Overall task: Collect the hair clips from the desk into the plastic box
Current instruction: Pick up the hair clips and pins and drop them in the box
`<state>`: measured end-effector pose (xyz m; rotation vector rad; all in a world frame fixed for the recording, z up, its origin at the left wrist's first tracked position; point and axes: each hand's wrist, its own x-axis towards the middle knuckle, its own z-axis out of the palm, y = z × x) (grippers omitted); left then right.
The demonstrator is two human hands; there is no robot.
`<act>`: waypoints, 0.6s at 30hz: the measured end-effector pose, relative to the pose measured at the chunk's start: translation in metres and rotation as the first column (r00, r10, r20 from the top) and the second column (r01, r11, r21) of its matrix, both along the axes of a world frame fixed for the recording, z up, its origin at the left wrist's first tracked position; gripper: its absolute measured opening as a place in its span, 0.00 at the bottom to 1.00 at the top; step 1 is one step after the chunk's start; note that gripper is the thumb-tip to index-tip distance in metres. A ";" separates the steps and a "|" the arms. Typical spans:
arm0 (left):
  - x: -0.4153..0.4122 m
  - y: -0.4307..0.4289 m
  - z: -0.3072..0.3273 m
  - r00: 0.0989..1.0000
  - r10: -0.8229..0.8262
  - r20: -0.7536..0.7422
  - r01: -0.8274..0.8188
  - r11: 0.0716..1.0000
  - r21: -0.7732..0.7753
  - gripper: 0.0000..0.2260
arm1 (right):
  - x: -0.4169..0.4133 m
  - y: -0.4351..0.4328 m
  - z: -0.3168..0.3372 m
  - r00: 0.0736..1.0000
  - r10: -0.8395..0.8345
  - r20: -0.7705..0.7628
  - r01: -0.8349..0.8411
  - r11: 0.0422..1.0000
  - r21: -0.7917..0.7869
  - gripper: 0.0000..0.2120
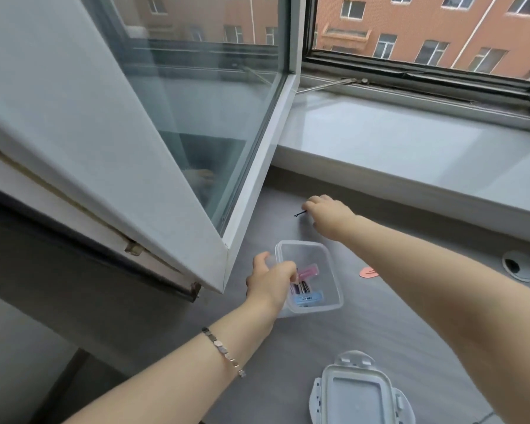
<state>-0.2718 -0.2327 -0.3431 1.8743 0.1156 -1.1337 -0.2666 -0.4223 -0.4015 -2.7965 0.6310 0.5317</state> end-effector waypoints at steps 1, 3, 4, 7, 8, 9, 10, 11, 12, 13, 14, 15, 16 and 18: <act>0.000 0.001 0.001 1.000 0.006 -0.001 -0.006 1.000 0.008 0.40 | 0.003 -0.001 -0.004 1.000 -0.003 0.006 0.003 1.000 0.013 0.21; 0.001 0.004 0.002 1.000 0.023 0.002 -0.023 1.000 0.016 0.40 | 0.006 0.003 -0.008 1.000 -0.018 0.007 0.018 0.999 0.040 0.19; 0.003 0.002 -0.001 1.000 0.031 -0.001 -0.031 0.999 0.014 0.40 | 0.009 0.001 -0.011 1.000 -0.025 0.009 0.024 0.999 0.035 0.17; 0.004 0.000 0.000 0.998 0.068 -0.017 -0.067 0.997 0.027 0.40 | 0.010 0.001 -0.014 0.996 -0.089 -0.013 0.090 0.994 0.065 0.12; 0.005 -0.001 0.000 0.997 0.074 -0.015 -0.074 0.997 0.029 0.40 | 0.007 0.003 -0.014 0.992 -0.118 -0.042 0.121 0.989 0.087 0.13; 0.004 -0.001 0.000 0.997 0.074 -0.019 -0.074 0.997 0.022 0.40 | 0.002 0.006 -0.012 0.988 -0.142 -0.067 0.149 0.982 0.113 0.14; 0.003 -0.001 0.000 0.997 0.072 -0.025 -0.072 0.997 0.016 0.40 | -0.004 0.009 -0.010 0.982 -0.173 -0.082 0.183 0.973 0.141 0.14; 0.002 -0.001 0.001 0.997 0.075 -0.026 -0.075 0.997 0.015 0.39 | -0.010 0.013 -0.008 0.975 -0.216 -0.062 0.223 0.958 0.181 0.14; 0.002 0.000 -0.001 0.997 0.072 -0.022 -0.072 0.997 0.016 0.36 | -0.016 0.017 -0.003 0.960 -0.282 -0.002 0.274 0.931 0.242 0.14; 0.001 -0.001 -0.002 0.998 0.062 -0.013 -0.062 0.998 0.019 0.33 | -0.024 0.021 0.004 0.923 -0.374 0.088 0.330 0.889 0.318 0.14; 0.001 -0.001 -0.005 0.999 0.054 -0.003 -0.054 0.998 0.028 0.31 | -0.032 0.027 0.015 0.865 -0.462 0.196 0.363 0.845 0.391 0.14; 0.000 -0.002 -0.006 0.999 0.048 0.001 -0.048 0.998 0.032 0.30 | -0.040 0.035 0.026 0.800 -0.519 0.300 0.368 0.820 0.437 0.13; -0.002 -0.003 -0.006 0.999 0.041 -0.001 -0.041 0.999 0.030 0.31 | -0.049 0.044 0.038 0.767 -0.530 0.362 0.347 0.817 0.461 0.13; -0.005 -0.007 -0.003 1.000 0.025 -0.011 -0.025 1.000 0.018 0.34 | -0.068 0.060 0.057 0.823 -0.427 0.374 0.235 0.856 0.460 0.14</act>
